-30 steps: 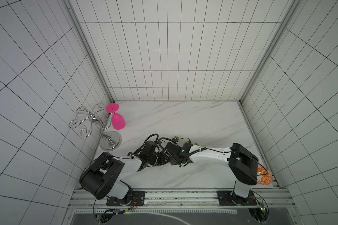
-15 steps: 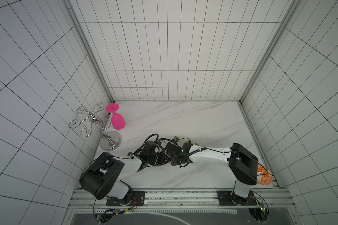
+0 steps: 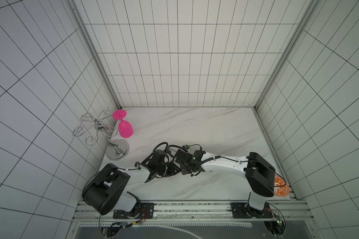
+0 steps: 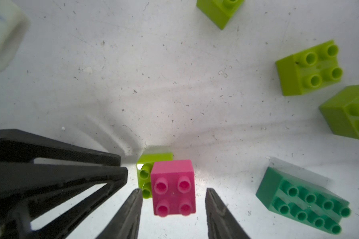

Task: Assemble the letter y with lego
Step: Assemble the lego brick with the lego brick.

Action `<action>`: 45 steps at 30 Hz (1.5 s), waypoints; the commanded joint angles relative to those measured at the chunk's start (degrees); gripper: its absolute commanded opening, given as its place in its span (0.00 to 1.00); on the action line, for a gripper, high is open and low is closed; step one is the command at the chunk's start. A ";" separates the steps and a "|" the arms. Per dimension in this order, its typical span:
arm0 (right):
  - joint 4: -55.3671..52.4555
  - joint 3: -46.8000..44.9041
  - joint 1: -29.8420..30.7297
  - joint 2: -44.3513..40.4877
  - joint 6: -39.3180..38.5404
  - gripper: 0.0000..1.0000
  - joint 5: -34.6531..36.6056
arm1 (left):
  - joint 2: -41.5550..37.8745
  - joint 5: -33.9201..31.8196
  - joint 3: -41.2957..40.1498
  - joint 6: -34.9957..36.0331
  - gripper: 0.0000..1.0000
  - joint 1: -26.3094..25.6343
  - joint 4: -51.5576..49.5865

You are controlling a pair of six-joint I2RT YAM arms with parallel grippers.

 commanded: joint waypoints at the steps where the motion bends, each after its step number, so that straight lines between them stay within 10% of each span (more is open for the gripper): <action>1: -0.89 4.58 0.57 -2.41 0.22 0.51 1.36 | -1.61 -0.73 0.26 0.39 0.22 0.17 0.07; 7: -1.64 2.71 0.52 -5.61 0.70 0.46 3.84 | -5.22 2.30 0.33 -1.28 0.00 -0.46 1.01; 21: 3.18 -8.95 -4.22 -14.73 0.22 0.53 2.05 | -5.69 3.37 1.40 -8.37 0.00 -4.85 8.77; 32: 5.32 -12.02 -5.23 -16.16 0.21 0.84 0.37 | -2.38 2.32 4.12 -9.21 0.00 -5.93 10.19; 45: 4.89 -13.42 -5.93 -19.14 0.22 0.97 1.07 | 3.44 0.57 3.44 -6.71 0.00 -5.92 9.05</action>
